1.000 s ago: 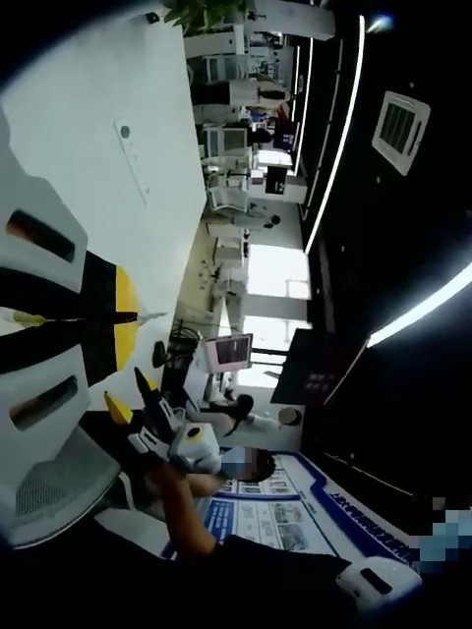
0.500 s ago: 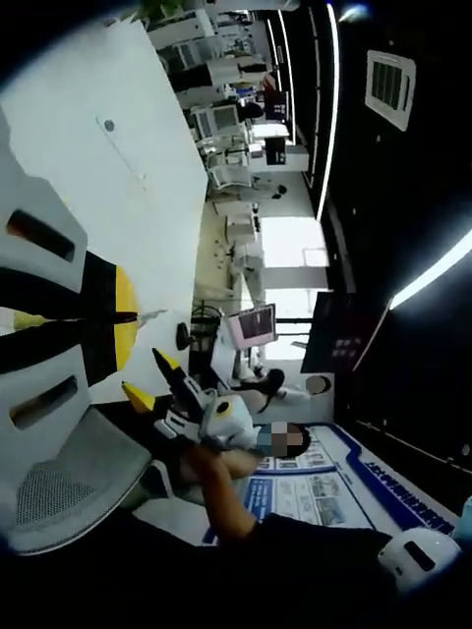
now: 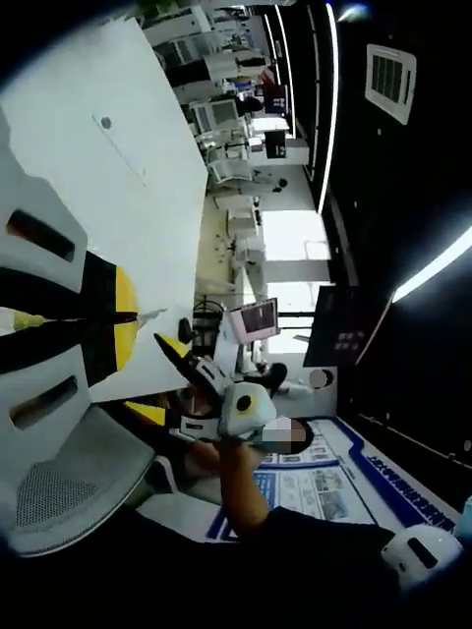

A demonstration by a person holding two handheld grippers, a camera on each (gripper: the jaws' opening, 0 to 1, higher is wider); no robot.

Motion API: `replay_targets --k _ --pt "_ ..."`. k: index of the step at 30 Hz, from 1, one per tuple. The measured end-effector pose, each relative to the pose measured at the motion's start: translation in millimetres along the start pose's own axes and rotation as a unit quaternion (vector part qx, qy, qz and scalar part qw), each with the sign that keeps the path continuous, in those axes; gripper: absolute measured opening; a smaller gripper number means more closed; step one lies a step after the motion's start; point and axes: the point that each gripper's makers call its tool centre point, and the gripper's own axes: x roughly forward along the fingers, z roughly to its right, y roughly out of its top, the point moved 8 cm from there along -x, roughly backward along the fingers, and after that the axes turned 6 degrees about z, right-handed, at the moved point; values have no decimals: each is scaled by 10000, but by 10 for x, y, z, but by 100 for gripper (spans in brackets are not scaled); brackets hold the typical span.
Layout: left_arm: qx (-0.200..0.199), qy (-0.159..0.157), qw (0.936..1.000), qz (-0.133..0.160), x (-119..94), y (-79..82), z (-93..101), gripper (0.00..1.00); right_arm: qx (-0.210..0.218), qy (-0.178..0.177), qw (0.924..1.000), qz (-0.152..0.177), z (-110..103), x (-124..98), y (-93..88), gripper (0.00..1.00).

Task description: Compare the silicone blocks by pressing each to a similar depth, holding the contact briefly, and releasing to observe deformation and rebound differences across the visible hardness samples.

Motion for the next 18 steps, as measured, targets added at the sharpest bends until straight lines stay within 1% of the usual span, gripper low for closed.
replay_targets --k 2,3,5,6,8,9,12,14,16,18 --pt "17 -18 10000 -4 11 12 -3 0 -115 166 9997 100 49 79 152 55" --pt "42 -25 10000 -17 17 18 -3 0 -140 331 9993 131 60 128 232 55" --pt "57 -57 10000 -25 21 31 -8 0 -222 531 9982 182 78 198 333 56" --pt "76 -54 10000 -19 22 38 -14 0 -220 693 9972 144 87 249 394 56" --pt "92 -67 9999 -31 26 55 -23 0 -319 825 9960 101 112 321 465 55" --pt "106 -68 9999 -31 27 60 -26 0 -406 1000 9941 105 104 374 509 55" --pt "142 -96 9998 -27 31 78 -38 0 -458 1251 9911 -45 126 497 575 54" --pt "171 -119 9998 -32 34 97 -36 0 -494 1291 9903 -97 141 550 596 54" --pt "177 -142 9997 -24 36 114 -40 0 -543 1418 9882 -203 145 602 624 53" --pt "205 -148 9997 -20 40 127 -42 0 -516 1533 9866 -234 146 632 647 51"
